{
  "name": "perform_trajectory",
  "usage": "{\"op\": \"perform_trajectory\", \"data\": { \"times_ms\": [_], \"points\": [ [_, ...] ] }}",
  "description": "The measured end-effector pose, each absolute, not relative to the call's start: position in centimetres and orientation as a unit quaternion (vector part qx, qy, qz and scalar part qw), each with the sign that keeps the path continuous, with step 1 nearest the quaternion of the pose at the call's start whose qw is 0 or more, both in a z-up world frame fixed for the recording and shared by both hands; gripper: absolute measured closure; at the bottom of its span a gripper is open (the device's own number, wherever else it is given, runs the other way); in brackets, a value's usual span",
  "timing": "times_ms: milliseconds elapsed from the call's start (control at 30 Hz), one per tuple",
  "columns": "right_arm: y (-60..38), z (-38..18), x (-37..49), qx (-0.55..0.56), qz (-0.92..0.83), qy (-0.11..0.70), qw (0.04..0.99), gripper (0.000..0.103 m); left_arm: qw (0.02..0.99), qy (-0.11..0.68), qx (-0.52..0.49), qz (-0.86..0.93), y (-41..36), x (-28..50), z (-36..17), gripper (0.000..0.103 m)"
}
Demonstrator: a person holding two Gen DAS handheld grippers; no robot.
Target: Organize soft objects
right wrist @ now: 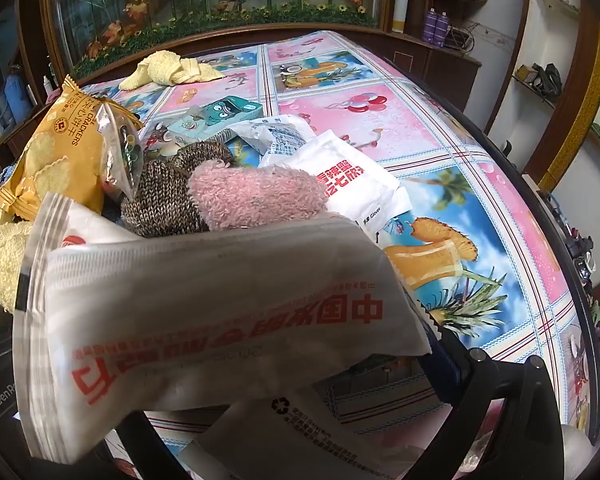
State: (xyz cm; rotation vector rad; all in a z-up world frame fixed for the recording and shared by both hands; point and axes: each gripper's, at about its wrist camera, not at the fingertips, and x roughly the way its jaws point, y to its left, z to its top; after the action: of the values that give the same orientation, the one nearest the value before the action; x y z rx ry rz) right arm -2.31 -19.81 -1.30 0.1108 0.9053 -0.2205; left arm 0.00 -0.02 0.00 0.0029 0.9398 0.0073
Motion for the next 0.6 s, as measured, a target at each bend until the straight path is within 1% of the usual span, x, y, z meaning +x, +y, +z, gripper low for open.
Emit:
{"op": "perform_trajectory", "data": {
  "times_ms": [467,600],
  "points": [
    [-19.8,-1.2,-2.4,0.055,-0.104,0.437,0.892,0.0,0.889,0.457,-0.009,0.016,-0.1,-1.0,-0.1,0.0],
    [-19.9,-1.4,-2.7,0.042,-0.071,0.446,0.891,0.0,0.866,0.499,0.02,-0.04,-0.1,-1.8,0.4,0.0]
  ]
}}
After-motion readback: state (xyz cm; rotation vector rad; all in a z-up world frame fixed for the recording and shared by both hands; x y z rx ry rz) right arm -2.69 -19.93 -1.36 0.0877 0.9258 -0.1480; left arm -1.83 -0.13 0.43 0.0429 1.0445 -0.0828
